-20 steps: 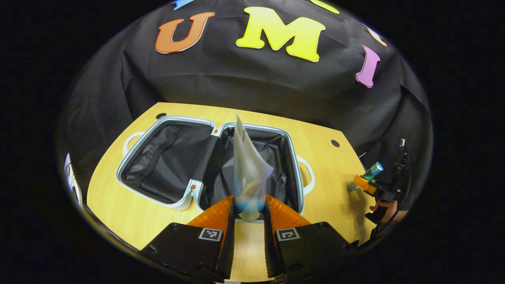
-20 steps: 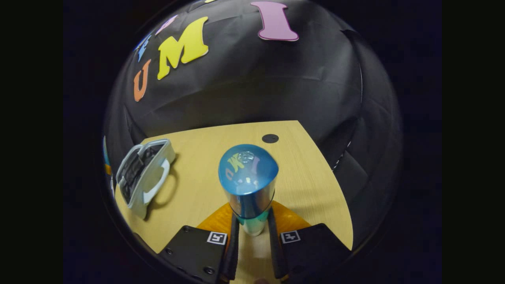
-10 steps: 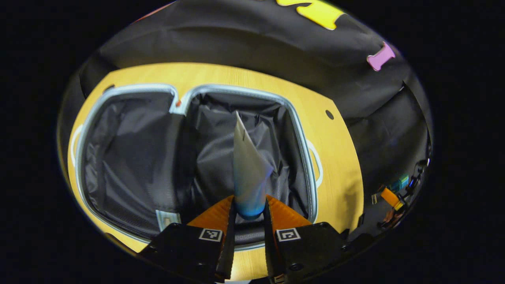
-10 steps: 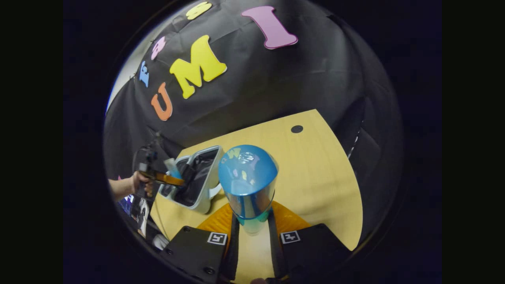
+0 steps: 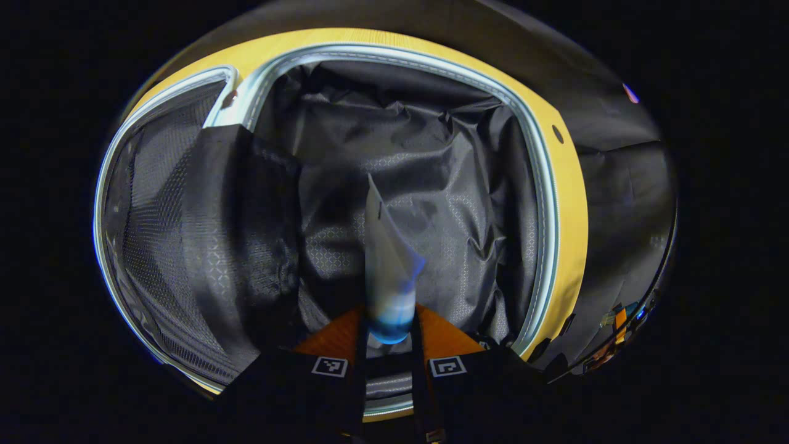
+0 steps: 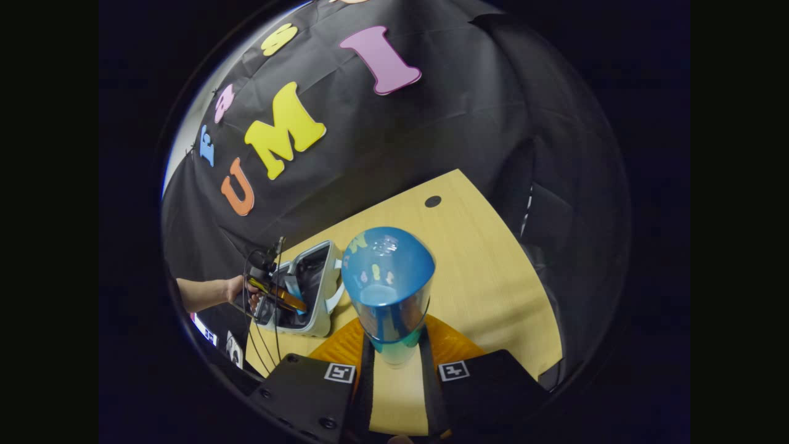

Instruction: First open the suitcase, pack the skin care products into it, and then close the suitcase.

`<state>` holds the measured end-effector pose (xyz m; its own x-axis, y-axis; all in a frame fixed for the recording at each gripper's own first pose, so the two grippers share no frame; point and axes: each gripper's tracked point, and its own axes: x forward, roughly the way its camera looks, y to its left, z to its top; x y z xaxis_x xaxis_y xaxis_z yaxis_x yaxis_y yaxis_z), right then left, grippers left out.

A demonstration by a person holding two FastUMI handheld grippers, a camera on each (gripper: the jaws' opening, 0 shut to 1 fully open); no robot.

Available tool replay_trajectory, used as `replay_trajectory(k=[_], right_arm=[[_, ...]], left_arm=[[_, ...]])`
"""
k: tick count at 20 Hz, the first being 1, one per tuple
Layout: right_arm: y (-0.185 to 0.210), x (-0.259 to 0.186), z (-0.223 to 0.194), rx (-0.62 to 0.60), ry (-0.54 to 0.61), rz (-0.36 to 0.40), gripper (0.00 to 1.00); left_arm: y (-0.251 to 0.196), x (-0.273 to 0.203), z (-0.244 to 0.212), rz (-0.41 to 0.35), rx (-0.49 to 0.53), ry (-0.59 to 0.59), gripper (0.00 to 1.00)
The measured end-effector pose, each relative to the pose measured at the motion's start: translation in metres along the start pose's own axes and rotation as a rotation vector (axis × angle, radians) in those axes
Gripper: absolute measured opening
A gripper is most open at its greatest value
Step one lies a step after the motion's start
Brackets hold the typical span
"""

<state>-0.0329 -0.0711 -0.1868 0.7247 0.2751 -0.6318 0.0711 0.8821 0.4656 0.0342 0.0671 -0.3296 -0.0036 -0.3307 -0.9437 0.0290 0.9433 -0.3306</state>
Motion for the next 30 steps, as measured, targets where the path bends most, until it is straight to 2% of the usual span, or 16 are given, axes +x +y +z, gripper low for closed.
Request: replay_trajectory(k=[3,6,7,9,10,11,12,13,14,16,17,18,19,25,26,30], right_arm=[[0.004,-0.004,0.004,0.003,-0.007,0.006,0.32],[0.010,-0.004,0.004,-0.018,-0.008,0.015,0.32],[0.012,-0.005,0.004,-0.027,-0.008,0.020,0.32],[0.019,-0.009,0.003,-0.043,-0.003,0.029,0.32],[0.020,-0.010,0.001,-0.051,0.001,0.031,0.32],[0.023,-0.010,-0.001,-0.059,0.006,0.036,0.32],[0.027,-0.009,-0.003,-0.070,0.011,0.041,0.32],[0.032,-0.007,-0.005,-0.084,0.023,0.049,0.29],[0.040,-0.008,-0.008,-0.100,0.039,0.061,0.32],[0.061,0.000,-0.012,-0.142,0.068,0.101,0.29],[0.076,0.004,-0.012,-0.168,0.083,0.128,0.33],[0.094,0.010,-0.014,-0.196,0.097,0.160,0.32],[0.112,0.018,-0.014,-0.225,0.111,0.192,0.32],[0.229,0.079,-0.035,-0.359,0.278,0.332,0.32],[0.244,0.090,-0.039,-0.378,0.306,0.343,0.32],[0.281,0.145,-0.064,-0.408,0.450,0.298,0.32]], left_arm=[[0.000,-0.001,-0.010,0.012,-0.017,0.120,0.34],[0.004,0.001,-0.009,0.044,-0.003,0.144,0.36],[0.006,0.002,-0.009,0.057,-0.002,0.147,0.30],[0.005,0.002,-0.009,0.050,-0.016,0.146,0.49],[0.004,0.001,-0.009,0.045,-0.013,0.143,0.43],[0.007,0.000,-0.009,0.054,-0.007,0.139,0.52],[0.006,-0.003,-0.010,0.050,-0.007,0.130,0.47],[0.005,-0.005,-0.010,0.042,-0.009,0.116,0.54],[0.004,-0.009,-0.010,0.044,-0.011,0.100,0.70],[0.000,-0.022,-0.011,0.034,-0.007,0.054,0.74],[-0.002,-0.031,-0.011,0.029,0.000,0.012,0.87],[-0.007,-0.040,-0.010,0.014,0.005,-0.047,0.92],[-0.014,-0.050,-0.011,-0.009,0.013,-0.119,0.81],[-0.040,-0.130,-0.030,-0.028,0.072,-0.669,0.92],[-0.035,-0.142,-0.042,-0.003,0.060,-0.745,0.98],[-0.018,-0.172,-0.107,0.079,0.040,-0.883,0.99]])
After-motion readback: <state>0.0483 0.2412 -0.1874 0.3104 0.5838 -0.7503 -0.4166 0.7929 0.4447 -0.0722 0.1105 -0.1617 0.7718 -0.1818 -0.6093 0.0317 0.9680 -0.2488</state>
